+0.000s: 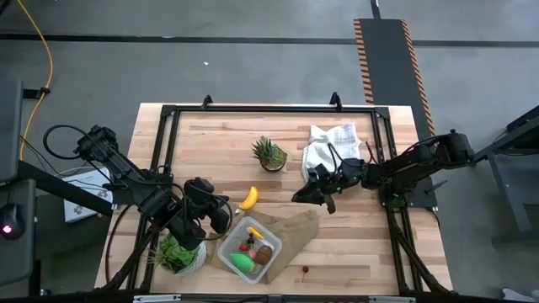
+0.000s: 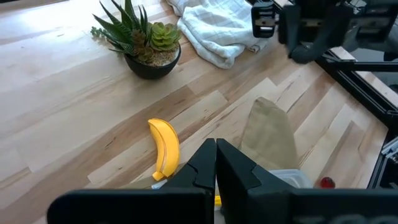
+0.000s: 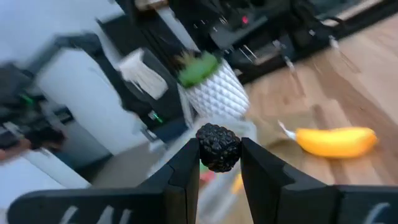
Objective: Pick and placing Produce into tupperware
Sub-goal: Put the blackberry into the container
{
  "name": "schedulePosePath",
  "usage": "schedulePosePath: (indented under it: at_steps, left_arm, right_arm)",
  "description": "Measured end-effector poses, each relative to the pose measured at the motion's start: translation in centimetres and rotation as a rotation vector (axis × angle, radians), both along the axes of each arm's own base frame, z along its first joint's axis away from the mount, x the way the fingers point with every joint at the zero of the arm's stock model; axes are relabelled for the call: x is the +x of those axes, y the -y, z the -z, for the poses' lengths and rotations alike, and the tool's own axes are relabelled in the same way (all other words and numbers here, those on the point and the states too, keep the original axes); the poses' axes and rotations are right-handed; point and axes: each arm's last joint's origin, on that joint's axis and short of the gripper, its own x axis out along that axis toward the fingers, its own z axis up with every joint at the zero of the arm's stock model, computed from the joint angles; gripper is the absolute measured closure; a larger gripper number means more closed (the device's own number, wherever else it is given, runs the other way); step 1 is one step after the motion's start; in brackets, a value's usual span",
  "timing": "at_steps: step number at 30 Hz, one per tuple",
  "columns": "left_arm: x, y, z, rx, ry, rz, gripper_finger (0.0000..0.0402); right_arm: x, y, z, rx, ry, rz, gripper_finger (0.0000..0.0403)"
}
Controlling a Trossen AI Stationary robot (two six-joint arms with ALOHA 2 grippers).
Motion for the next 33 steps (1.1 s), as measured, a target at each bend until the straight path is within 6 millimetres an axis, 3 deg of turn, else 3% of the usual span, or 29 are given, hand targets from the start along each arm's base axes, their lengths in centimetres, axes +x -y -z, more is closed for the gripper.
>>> schedulePosePath:
  at_steps: [8, 14, 21, 26, 33]
  left_arm:
    - [0.0, 0.0, 0.0, 0.007, -0.002, 0.004, 0.0401]
    - [-0.5, -0.3, -0.5, 0.044, -0.037, 0.054, 0.0401]
    - [-3.0, -1.8, -3.2, 0.026, -0.034, 0.187, 0.0401]
    - [-5.0, -2.8, -5.0, -0.010, -0.045, 0.357, 0.0401]
    - [-6.8, -3.6, -6.0, 0.009, -0.080, 0.532, 0.0401]
  right_arm:
    - [1.7, -0.6, -3.2, 0.078, 0.093, -0.103, 0.0320]
    - [3.9, -1.6, -5.7, -0.003, 0.054, -0.136, 0.0320]
    - [5.5, -2.9, -7.7, -0.113, -0.145, -0.125, 0.0320]
    - [5.8, -3.9, -9.0, -0.131, -0.137, -0.036, 0.0320]
    - [5.7, -5.1, -9.2, -0.039, -0.172, 0.079, 0.0320]
